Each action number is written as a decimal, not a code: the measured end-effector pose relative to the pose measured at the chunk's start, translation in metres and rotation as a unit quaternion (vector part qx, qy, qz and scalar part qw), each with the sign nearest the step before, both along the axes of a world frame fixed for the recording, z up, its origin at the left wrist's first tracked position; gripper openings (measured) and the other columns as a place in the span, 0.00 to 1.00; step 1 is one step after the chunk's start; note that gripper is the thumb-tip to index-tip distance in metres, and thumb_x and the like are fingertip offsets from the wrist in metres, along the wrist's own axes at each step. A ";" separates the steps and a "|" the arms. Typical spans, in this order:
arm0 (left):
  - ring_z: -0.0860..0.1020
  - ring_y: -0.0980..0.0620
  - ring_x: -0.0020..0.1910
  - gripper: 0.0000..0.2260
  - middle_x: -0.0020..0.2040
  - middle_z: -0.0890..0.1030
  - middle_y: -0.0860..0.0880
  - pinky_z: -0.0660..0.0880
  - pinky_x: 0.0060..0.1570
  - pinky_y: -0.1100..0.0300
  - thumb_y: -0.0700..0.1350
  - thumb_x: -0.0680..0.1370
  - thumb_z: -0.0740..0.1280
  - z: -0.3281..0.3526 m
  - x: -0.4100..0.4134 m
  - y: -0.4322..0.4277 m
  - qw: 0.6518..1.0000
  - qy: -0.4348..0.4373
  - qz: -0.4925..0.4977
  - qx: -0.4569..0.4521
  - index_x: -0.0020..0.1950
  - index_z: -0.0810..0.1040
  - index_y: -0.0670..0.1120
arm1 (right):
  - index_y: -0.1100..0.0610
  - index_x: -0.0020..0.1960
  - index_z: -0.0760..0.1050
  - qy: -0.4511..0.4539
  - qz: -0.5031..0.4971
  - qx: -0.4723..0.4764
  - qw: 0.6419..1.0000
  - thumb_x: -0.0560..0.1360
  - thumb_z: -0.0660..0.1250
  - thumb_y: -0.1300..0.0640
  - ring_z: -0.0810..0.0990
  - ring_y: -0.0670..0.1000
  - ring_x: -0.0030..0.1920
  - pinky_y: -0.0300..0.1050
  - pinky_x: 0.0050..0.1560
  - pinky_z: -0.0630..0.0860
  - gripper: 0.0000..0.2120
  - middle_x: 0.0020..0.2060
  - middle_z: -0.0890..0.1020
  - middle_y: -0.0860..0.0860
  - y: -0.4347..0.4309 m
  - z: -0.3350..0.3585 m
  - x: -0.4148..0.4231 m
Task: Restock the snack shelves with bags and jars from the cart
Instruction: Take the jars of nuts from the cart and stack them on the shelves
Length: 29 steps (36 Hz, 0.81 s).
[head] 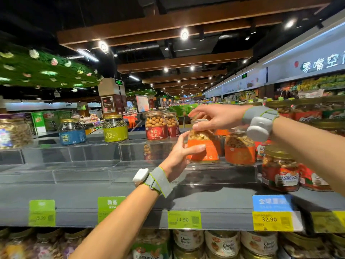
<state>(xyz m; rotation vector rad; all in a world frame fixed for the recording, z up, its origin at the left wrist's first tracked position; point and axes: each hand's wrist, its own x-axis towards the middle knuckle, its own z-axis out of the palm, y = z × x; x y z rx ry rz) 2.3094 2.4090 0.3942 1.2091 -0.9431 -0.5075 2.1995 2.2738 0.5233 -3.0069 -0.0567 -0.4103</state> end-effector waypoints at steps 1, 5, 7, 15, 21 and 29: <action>0.80 0.45 0.60 0.47 0.63 0.80 0.43 0.77 0.58 0.49 0.47 0.58 0.82 0.000 0.003 0.004 1.000 -0.002 -0.022 0.008 0.75 0.65 0.47 | 0.47 0.75 0.65 0.002 0.018 0.042 0.999 0.78 0.67 0.42 0.71 0.44 0.66 0.43 0.63 0.69 0.29 0.70 0.72 0.46 -0.003 0.000 -0.001; 0.80 0.44 0.57 0.44 0.62 0.79 0.40 0.80 0.54 0.50 0.48 0.59 0.82 0.000 0.005 0.012 1.000 -0.018 -0.003 0.016 0.72 0.68 0.41 | 0.41 0.74 0.64 -0.005 0.045 0.098 0.994 0.78 0.67 0.44 0.69 0.47 0.70 0.52 0.69 0.68 0.26 0.71 0.72 0.45 -0.004 -0.004 0.005; 0.81 0.47 0.56 0.45 0.62 0.79 0.42 0.80 0.51 0.55 0.51 0.57 0.82 0.001 0.002 0.009 0.996 -0.042 0.075 0.022 0.70 0.68 0.45 | 0.41 0.75 0.63 -0.008 0.020 0.052 0.998 0.76 0.60 0.32 0.70 0.48 0.70 0.54 0.70 0.67 0.31 0.72 0.71 0.46 -0.002 -0.007 0.010; 0.77 0.57 0.59 0.40 0.61 0.74 0.54 0.75 0.62 0.59 0.50 0.67 0.83 -0.004 -0.004 -0.004 0.969 -0.142 0.196 0.059 0.68 0.59 0.55 | 0.46 0.72 0.67 -0.006 -0.067 -0.092 0.993 0.70 0.48 0.23 0.77 0.54 0.60 0.55 0.62 0.75 0.41 0.66 0.77 0.51 0.002 -0.004 0.017; 0.78 0.54 0.61 0.48 0.66 0.75 0.50 0.76 0.64 0.55 0.52 0.63 0.84 -0.007 0.012 0.006 0.966 -0.183 0.142 0.110 0.75 0.59 0.53 | 0.46 0.77 0.59 0.043 -0.058 -0.131 0.989 0.77 0.52 0.30 0.74 0.52 0.61 0.51 0.63 0.73 0.34 0.68 0.73 0.52 0.001 -0.009 0.020; 0.80 0.53 0.59 0.50 0.61 0.78 0.52 0.77 0.64 0.50 0.60 0.62 0.82 -0.019 0.016 -0.008 0.941 -0.231 0.177 0.172 0.75 0.57 0.55 | 0.46 0.78 0.56 0.059 -0.095 -0.169 0.979 0.77 0.53 0.28 0.71 0.56 0.70 0.54 0.68 0.70 0.36 0.75 0.65 0.55 -0.014 -0.027 0.030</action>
